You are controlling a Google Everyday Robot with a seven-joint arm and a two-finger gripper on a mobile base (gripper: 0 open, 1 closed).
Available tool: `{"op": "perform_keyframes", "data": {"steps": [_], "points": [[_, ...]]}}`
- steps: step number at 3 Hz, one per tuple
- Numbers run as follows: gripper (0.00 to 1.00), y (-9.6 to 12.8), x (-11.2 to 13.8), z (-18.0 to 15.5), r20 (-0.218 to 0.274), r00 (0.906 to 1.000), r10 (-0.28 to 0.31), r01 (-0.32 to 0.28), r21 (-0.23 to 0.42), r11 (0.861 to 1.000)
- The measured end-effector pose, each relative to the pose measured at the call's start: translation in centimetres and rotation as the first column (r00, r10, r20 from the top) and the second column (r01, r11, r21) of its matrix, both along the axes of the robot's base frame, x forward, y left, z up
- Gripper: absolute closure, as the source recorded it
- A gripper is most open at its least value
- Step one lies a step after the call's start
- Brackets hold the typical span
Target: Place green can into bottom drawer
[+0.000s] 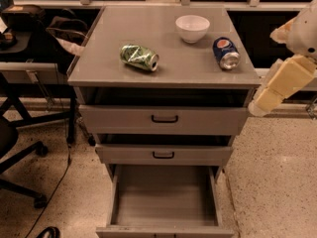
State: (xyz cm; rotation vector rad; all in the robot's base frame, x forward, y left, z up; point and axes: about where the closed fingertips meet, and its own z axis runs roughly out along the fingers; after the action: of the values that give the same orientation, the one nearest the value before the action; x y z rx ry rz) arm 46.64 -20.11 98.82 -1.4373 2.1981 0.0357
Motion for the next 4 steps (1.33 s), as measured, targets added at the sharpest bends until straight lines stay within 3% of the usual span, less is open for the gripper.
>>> {"op": "perform_keyframes", "data": {"steps": [1,2,3,4], "points": [[0.00,1.0,1.1,0.0,0.000,0.9988,0.050,-0.049,0.065,0.997],[0.00,1.8,2.0,-0.2,-0.008,0.9946,0.103,-0.102,0.074,0.992],[0.00,1.8,2.2,-0.2,-0.008,0.9940,0.109,-0.108,0.074,0.991],[0.00,2.2,3.7,-1.4,0.021,0.9998,0.001,-0.004,0.157,0.988]]}}
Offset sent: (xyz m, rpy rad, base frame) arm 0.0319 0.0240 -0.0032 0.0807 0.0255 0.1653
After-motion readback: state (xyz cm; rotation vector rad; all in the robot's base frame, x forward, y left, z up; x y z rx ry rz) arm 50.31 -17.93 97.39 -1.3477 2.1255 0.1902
